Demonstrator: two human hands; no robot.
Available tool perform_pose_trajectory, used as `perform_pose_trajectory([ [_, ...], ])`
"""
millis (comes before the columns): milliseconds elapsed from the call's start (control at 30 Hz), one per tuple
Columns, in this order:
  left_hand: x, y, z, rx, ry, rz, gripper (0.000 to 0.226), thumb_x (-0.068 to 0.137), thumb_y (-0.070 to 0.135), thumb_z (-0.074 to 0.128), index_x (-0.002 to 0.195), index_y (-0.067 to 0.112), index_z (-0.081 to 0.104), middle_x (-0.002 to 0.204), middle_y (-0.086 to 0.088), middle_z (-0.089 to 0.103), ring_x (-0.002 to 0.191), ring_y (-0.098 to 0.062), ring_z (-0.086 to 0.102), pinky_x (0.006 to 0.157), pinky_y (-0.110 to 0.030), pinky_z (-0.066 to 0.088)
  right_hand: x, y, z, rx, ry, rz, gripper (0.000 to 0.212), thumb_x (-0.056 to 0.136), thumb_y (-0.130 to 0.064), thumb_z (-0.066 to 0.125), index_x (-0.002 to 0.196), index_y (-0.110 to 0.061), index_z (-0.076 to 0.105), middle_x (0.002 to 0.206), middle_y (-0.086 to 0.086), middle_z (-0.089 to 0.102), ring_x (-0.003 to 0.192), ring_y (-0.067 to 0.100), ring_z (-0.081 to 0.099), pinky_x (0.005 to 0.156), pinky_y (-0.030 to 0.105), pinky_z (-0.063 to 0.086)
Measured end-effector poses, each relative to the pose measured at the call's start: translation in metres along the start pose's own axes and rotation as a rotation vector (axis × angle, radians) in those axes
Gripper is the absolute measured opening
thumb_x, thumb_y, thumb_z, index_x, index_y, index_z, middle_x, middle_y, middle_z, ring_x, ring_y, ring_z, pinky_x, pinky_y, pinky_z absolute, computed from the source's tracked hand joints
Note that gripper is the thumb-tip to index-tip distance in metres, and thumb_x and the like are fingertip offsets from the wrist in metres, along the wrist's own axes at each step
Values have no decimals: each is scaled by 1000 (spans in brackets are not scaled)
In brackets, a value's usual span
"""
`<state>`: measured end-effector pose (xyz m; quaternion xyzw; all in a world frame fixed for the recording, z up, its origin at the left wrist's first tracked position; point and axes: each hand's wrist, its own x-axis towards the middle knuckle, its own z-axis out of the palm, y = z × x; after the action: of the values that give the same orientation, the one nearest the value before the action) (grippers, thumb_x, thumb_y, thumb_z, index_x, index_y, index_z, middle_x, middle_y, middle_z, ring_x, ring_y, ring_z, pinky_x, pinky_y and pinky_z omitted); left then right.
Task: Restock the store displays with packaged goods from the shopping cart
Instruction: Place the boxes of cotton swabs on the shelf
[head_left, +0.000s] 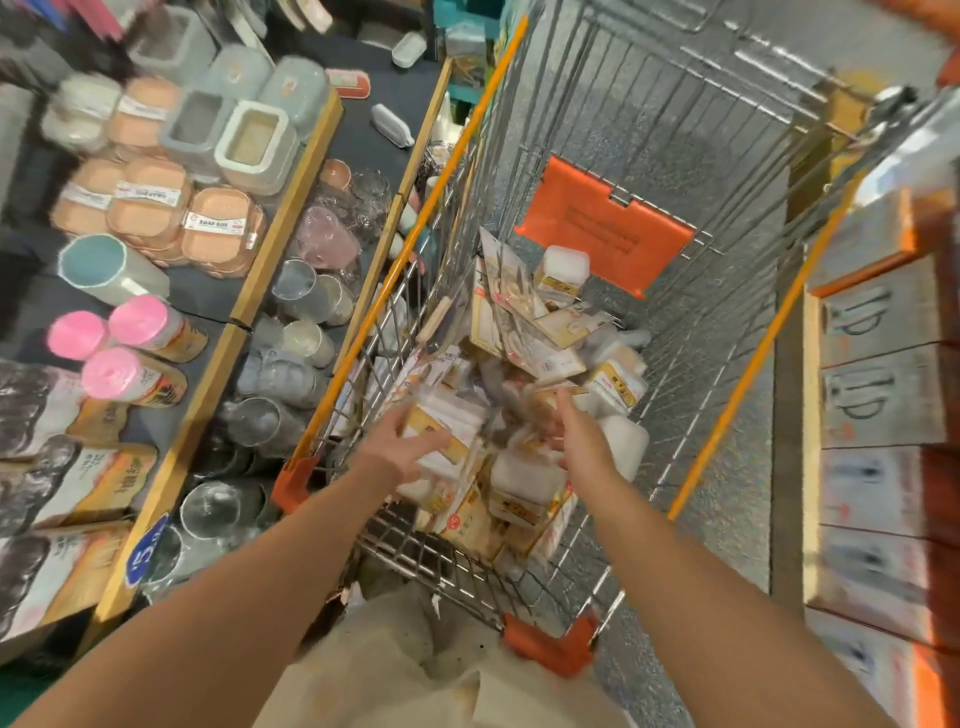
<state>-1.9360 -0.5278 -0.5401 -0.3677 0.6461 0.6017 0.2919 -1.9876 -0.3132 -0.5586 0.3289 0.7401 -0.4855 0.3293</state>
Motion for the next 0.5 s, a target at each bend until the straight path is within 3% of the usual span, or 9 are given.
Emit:
perform_pose_trajectory([
  [100, 5, -6, -11, 6, 41, -11, 79, 87, 25, 75, 152, 21, 32, 155, -4, 33, 113, -21, 47, 83, -33, 52, 7, 35, 8, -154, 101, -46, 60, 91, -55, 58, 127, -6, 58, 124, 14, 62, 102, 24, 58, 87, 39, 50],
  [200, 6, -14, -19, 15, 57, -23, 71, 86, 32, 75, 147, 22, 39, 139, -1, 48, 107, -24, 59, 67, -28, 52, 16, 55, 26, -360, 28, -21, 86, 77, -57, 74, 144, -12, 44, 143, 11, 50, 128, 30, 49, 107, 44, 42],
  [300, 9, -23, -24, 2, 54, -39, 73, 85, 34, 76, 147, 22, 39, 132, 0, 53, 105, -22, 60, 65, -27, 51, 22, 66, 31, -731, 21, -84, 91, 65, -61, 80, 140, -22, 45, 138, 7, 49, 127, 31, 45, 104, 42, 42],
  [400, 7, -23, -24, -12, 36, -24, 74, 88, 30, 73, 150, 19, 34, 115, 8, 52, 95, -14, 56, 65, -24, 50, 19, 67, 24, -892, 33, -169, 83, 65, -59, 81, 134, -28, 46, 133, 3, 49, 125, 28, 44, 100, 39, 41],
  [500, 6, -21, -25, -9, 18, -34, 74, 87, 30, 73, 150, 19, 35, 133, 3, 52, 101, -16, 56, 66, -24, 53, 14, 72, 21, -898, -10, -198, 86, 66, -65, 77, 136, -29, 41, 135, 2, 49, 127, 28, 42, 101, 42, 38],
])
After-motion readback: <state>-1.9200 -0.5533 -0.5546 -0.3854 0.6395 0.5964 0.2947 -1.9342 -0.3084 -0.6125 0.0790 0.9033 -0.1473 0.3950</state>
